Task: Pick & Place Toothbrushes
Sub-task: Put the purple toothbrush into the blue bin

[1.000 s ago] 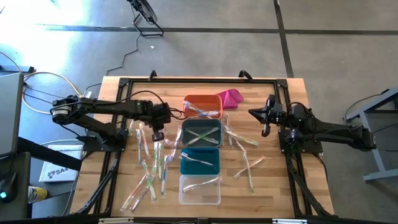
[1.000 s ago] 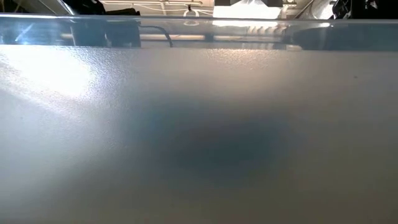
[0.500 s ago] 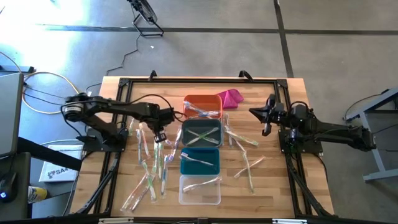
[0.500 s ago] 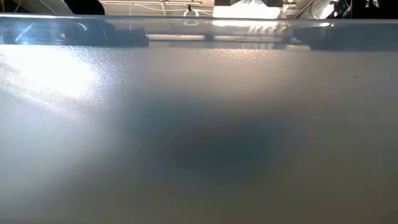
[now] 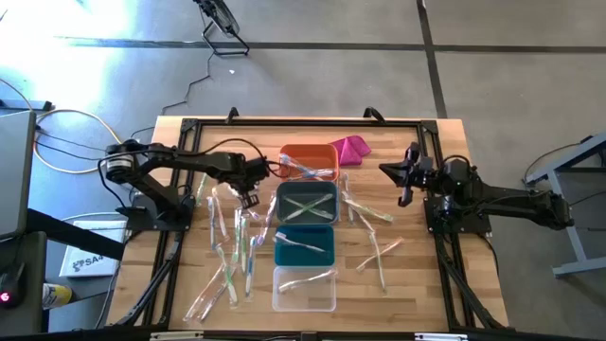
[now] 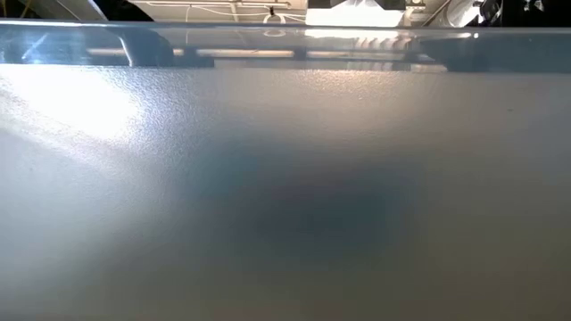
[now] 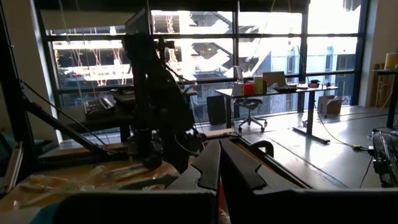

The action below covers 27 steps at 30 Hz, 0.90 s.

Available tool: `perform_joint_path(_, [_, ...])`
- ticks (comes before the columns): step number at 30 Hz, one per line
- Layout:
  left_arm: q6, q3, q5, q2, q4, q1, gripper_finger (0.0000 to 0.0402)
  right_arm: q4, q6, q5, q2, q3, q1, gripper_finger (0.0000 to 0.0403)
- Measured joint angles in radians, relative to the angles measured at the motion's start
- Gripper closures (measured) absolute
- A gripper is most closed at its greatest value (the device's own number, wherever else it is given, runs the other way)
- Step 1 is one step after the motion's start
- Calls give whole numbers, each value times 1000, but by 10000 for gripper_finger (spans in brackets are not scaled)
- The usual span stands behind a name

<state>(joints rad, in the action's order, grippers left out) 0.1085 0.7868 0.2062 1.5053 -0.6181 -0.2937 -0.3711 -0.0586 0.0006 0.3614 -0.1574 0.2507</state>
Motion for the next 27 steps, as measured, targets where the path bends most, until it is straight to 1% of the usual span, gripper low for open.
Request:
perform_joint_path(2, [-14, -1, 7, 4, 17, -31, 401, -9, -1, 0, 0, 0, 0, 398])
perform_joint_path(10, [-125, -1, 14, 2, 178, -145, 401, -6, -15, 0, 0, 0, 0, 398])
perform_joint_path(16, [-154, -1, 14, 0, 187, -212, 401, -4, 0, 0, 0, 0, 0, 398])
perform_joint_path(19, [-156, 4, 12, -17, 157, -218, 401, -5, 0, 0, 0, 0, 0, 398])
perform_joint_path(22, [-157, 37, 10, -32, 108, -217, 401, -4, 1, 0, 0, 0, 0, 398])
perform_joint_path(24, [-154, 64, -20, -42, 95, -217, 401, -1, 2, 0, 0, 0, 0, 398])
perform_joint_path(27, [-163, 79, -157, -45, 61, -218, 401, 0, 3, 0, 0, 0, 0, 398])
